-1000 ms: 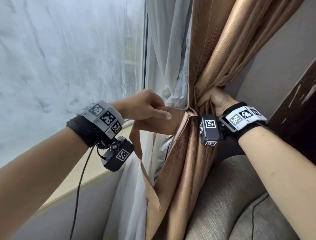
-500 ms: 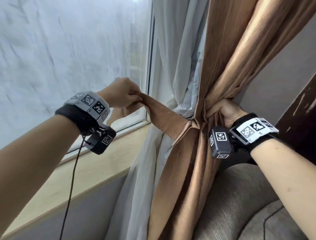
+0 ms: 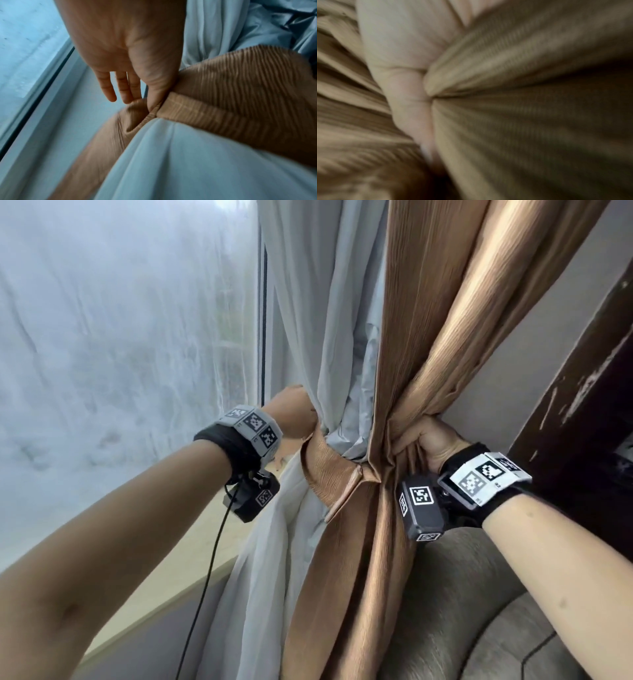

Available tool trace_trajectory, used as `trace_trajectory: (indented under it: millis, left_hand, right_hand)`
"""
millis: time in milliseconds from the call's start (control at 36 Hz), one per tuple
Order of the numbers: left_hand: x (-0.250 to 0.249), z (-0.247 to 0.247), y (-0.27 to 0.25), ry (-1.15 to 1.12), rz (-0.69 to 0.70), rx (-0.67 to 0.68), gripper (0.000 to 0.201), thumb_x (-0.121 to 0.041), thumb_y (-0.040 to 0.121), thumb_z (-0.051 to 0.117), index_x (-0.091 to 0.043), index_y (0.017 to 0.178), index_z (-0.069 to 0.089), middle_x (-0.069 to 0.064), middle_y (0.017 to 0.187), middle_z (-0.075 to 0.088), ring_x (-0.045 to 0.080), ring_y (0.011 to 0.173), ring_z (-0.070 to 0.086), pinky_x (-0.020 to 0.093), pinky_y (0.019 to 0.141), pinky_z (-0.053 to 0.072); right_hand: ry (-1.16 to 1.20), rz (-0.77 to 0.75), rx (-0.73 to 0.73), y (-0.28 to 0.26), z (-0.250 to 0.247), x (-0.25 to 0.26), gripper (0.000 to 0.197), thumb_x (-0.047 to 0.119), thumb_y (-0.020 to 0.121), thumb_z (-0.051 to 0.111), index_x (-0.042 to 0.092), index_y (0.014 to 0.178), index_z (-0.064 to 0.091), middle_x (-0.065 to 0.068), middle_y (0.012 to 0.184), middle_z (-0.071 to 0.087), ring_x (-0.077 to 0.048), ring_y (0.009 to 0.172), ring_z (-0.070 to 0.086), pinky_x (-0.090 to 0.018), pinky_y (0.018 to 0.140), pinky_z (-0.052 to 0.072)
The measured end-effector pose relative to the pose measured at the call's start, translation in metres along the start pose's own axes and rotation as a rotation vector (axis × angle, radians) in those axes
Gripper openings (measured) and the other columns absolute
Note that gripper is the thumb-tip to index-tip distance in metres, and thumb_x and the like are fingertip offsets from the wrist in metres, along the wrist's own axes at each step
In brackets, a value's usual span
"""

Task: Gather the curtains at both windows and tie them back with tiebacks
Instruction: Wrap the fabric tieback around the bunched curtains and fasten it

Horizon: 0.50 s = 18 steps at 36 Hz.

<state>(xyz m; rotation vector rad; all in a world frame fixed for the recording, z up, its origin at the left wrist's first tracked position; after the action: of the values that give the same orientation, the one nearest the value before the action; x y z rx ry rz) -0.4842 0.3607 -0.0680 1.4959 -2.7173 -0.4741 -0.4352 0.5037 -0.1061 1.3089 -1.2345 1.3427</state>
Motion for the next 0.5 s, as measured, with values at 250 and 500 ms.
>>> trace_trajectory:
  millis: [250,500]
  left_hand:
    - [0.007,0.009,0.002,0.004,0.081,0.148,0.022,-0.003,0.090,0.051,-0.011,0.072,0.062,-0.001,0.073,0.061,0.011,0.068,0.049,0.010,0.065,0.036]
    - [0.053,-0.003,-0.009,-0.230,-0.023,0.359,0.048,0.014,0.079,0.044,-0.026,0.063,0.064,0.006,0.067,0.065,0.017,0.060,0.054,0.029,0.055,0.044]
  right_hand:
    - [0.091,0.030,0.053,0.005,0.004,-0.004,0.027,-0.009,0.053,0.048,0.000,0.055,0.073,-0.014,0.061,0.071,-0.029,0.056,0.068,-0.029,0.061,0.057]
    - [0.134,0.020,0.052,0.015,0.014,-0.002,0.029,-0.011,0.055,0.047,-0.003,0.063,0.073,-0.016,0.066,0.071,-0.033,0.065,0.066,-0.032,0.070,0.054]
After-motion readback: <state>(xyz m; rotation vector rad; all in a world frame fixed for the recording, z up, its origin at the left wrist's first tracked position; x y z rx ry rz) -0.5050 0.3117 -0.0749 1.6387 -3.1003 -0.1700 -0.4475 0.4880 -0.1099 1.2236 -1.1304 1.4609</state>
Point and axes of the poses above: each hand's wrist, its own y-axis towards the middle knuckle, its own z-axis out of the palm, x = y × z, the point moved 10 cm from there along y, towards the middle knuckle
